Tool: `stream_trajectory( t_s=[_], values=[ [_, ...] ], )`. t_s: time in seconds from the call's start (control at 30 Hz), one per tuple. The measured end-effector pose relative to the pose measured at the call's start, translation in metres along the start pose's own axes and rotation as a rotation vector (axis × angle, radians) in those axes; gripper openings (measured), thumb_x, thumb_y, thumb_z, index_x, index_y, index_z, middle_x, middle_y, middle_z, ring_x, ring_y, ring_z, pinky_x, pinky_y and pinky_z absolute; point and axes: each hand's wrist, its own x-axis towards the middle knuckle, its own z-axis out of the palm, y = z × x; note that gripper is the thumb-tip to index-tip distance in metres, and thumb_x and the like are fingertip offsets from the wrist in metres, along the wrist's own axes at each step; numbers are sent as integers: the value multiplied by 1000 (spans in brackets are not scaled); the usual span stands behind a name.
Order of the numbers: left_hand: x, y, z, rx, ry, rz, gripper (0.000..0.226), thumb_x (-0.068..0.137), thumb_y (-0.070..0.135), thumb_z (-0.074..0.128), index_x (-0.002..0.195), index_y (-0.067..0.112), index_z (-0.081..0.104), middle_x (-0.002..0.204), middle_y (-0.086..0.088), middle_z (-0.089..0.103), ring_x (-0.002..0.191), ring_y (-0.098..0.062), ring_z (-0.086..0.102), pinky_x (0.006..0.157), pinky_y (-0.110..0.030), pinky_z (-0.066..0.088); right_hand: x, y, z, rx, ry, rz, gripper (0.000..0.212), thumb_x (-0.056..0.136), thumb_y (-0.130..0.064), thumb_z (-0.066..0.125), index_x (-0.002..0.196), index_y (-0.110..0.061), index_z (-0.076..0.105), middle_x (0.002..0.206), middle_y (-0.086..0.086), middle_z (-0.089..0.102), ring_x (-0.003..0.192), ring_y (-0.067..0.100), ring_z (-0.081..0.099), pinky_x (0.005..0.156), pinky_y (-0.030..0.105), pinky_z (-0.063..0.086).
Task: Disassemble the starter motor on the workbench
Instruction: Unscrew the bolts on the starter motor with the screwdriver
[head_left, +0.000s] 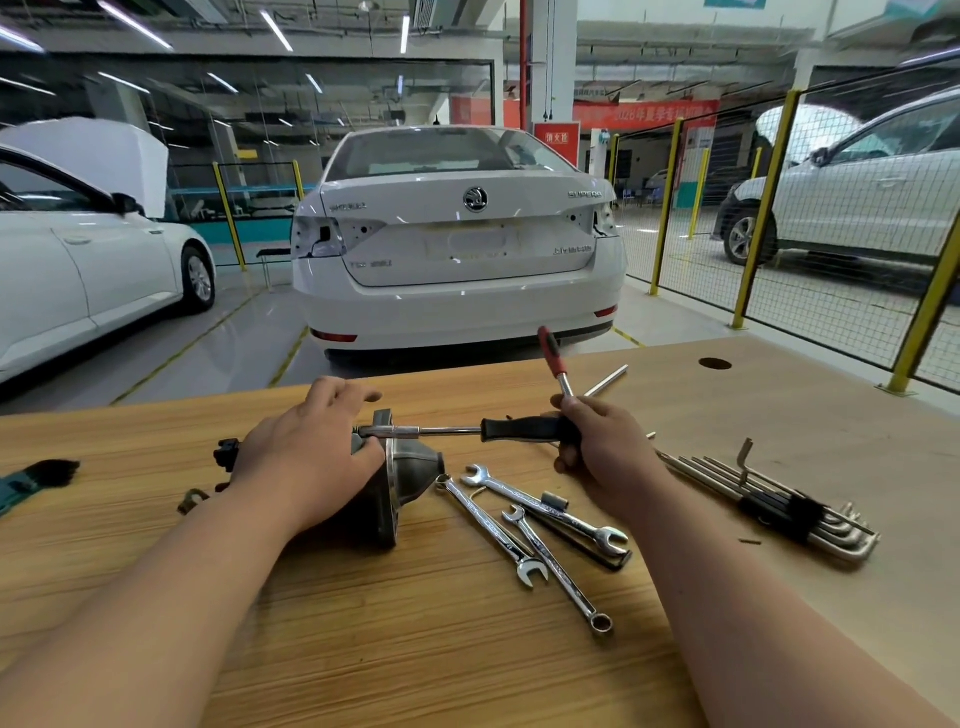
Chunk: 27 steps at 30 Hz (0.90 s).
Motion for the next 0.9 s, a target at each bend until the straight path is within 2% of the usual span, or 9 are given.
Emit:
stream_trajectory(
  t_s=[0.07, 0.13, 0.3, 0.4, 0.5, 0.6, 0.7, 0.83, 0.9],
  values=[
    [1, 1, -2, 12, -30, 12, 47, 92, 48, 39, 137, 43, 28, 143, 13, 29, 116, -17, 50, 73, -31, 35, -1, -1, -1, 76, -19, 1, 16, 102, -16, 48, 107, -14, 63, 94, 13, 68, 48, 11, 52, 51, 27, 50],
    [2, 2, -3, 32, -55, 20, 45, 92, 48, 37, 137, 43, 32, 142, 14, 29, 116, -16, 49, 74, -31, 35, 0, -2, -1, 62, -26, -21, 19, 100, -8, 48, 107, -17, 63, 104, 13, 66, 55, 15, 54, 54, 28, 52],
    [2, 3, -7, 54, -92, 45, 37, 93, 48, 36, 128, 42, 48, 138, 14, 32, 111, -13, 48, 78, -32, 33, 0, 0, -1, -36, -35, -54, 31, 91, 11, 47, 96, -16, 61, 109, 10, 63, 92, 21, 64, 70, 29, 54],
    [2, 3, -7, 64, -94, 43, 33, 94, 48, 36, 123, 41, 49, 138, 13, 33, 108, -12, 48, 75, -31, 32, -2, -2, -1, -73, -36, -86, 35, 89, 15, 46, 97, -15, 62, 108, 10, 64, 79, 17, 68, 65, 20, 55],
    [1, 4, -7, 80, -94, 42, 35, 94, 50, 36, 125, 39, 48, 138, 12, 32, 110, -14, 48, 75, -31, 32, -5, -9, -3, -33, -35, -57, 33, 92, 11, 49, 104, -17, 58, 109, 13, 65, 69, 19, 70, 59, 22, 55],
    [0, 4, -8, 74, -96, 41, 36, 93, 50, 37, 124, 37, 49, 136, 11, 33, 107, -14, 48, 76, -31, 32, -6, -14, -7, -1, -59, -41, 30, 93, 9, 50, 109, -16, 57, 98, 20, 67, 66, 22, 72, 58, 26, 57],
    [0, 4, -8, 71, -97, 40, 35, 92, 50, 38, 122, 36, 50, 135, 11, 34, 105, -13, 48, 76, -31, 32, -4, -15, -12, 15, -109, -40, 29, 94, 4, 53, 115, -14, 58, 89, 18, 69, 66, 24, 72, 60, 29, 57],
    [-1, 4, -8, 75, -103, 37, 36, 92, 50, 37, 123, 35, 50, 135, 11, 34, 105, -13, 48, 76, -31, 33, -1, -12, -25, -320, -139, -123, 24, 97, -26, 59, 119, -18, 63, 72, 14, 71, 60, 22, 67, 62, 33, 50],
    [-1, 4, -8, 77, -106, 36, 36, 93, 50, 37, 123, 35, 50, 135, 10, 34, 106, -14, 48, 75, -31, 33, -1, -11, -26, -383, -111, -158, 27, 94, -41, 59, 112, -22, 67, 77, 23, 70, 54, 22, 62, 66, 41, 46]
  ],
)
